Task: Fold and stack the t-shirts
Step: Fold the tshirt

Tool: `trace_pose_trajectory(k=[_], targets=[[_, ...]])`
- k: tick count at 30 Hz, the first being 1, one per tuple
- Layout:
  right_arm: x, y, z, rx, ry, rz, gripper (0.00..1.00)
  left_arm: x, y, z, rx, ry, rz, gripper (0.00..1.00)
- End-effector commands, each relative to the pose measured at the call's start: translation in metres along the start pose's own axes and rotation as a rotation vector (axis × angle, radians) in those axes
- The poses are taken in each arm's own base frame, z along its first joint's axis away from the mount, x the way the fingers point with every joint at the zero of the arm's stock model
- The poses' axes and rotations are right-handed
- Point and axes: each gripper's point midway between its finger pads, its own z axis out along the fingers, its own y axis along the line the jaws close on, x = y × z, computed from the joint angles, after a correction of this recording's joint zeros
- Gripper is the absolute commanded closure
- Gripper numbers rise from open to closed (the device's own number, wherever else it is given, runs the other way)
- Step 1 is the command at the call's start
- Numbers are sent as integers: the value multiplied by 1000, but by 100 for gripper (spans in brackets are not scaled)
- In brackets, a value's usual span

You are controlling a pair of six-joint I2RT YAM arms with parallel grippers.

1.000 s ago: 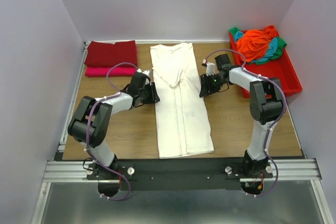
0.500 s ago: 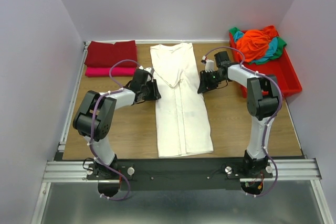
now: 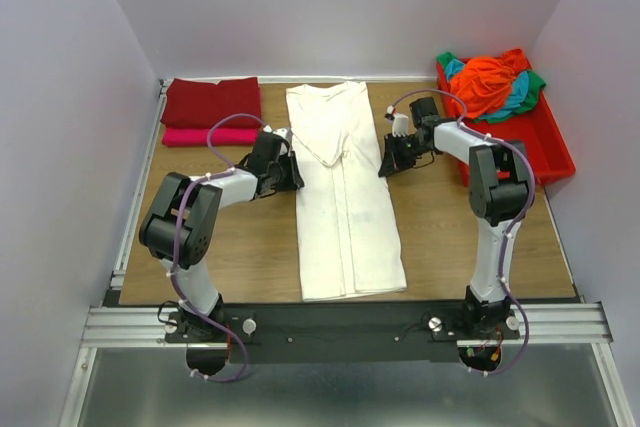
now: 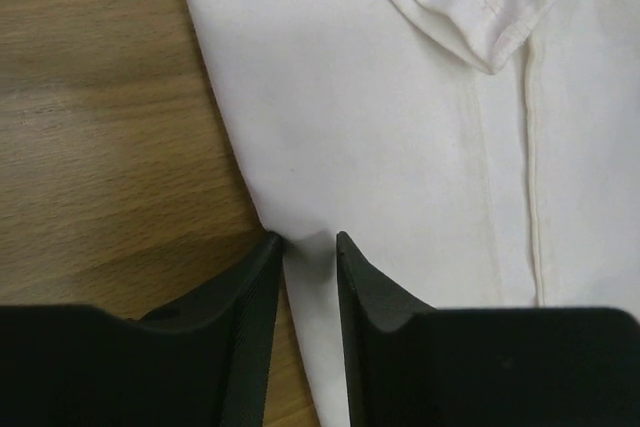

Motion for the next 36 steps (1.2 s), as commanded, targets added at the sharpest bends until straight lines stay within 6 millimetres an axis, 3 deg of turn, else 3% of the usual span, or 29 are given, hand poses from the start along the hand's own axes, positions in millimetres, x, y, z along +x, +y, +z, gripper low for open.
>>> trace_pose_trajectory(k=[1,5,8,9,11,12,14,18,22,23,25,28,32,34,36], targets=[[26,-25,20,49,82,46,88,23,25,15,-74,66,-18,76],[18,-29,20,52,70,43,96,17,20,23,-48,68,-22,99],[8,-37,21,70,53,40,99,5,16,29,-43,60,-16,100],[5,-40,20,74,46,42,99,-8,12,31,-34,39,-8,100],[-6,-48,21,93,29,37,99,-11,15,37,-43,52,-7,100],[-8,-52,20,102,26,37,99,-27,10,40,-31,24,6,100],[-15,-60,20,129,17,33,99,-24,14,45,-46,58,2,100],[-30,-75,20,150,-3,35,99,-44,10,50,-39,37,9,100],[-38,-81,19,151,-16,28,99,-51,10,50,-40,39,15,100],[-39,-80,18,145,-17,23,98,-54,7,46,-37,31,22,100],[-41,-74,12,129,-21,-2,84,-55,7,39,-41,29,30,99],[-41,-66,-4,139,-29,-50,72,-65,2,16,-41,-21,66,87],[-38,-57,-31,174,-44,-130,62,-89,-18,-35,-9,-132,146,62],[-37,-52,-44,194,-51,-186,56,-92,-23,-51,11,-161,203,57],[-33,-43,-61,204,-65,-225,52,-105,-42,-79,67,-223,259,48]])
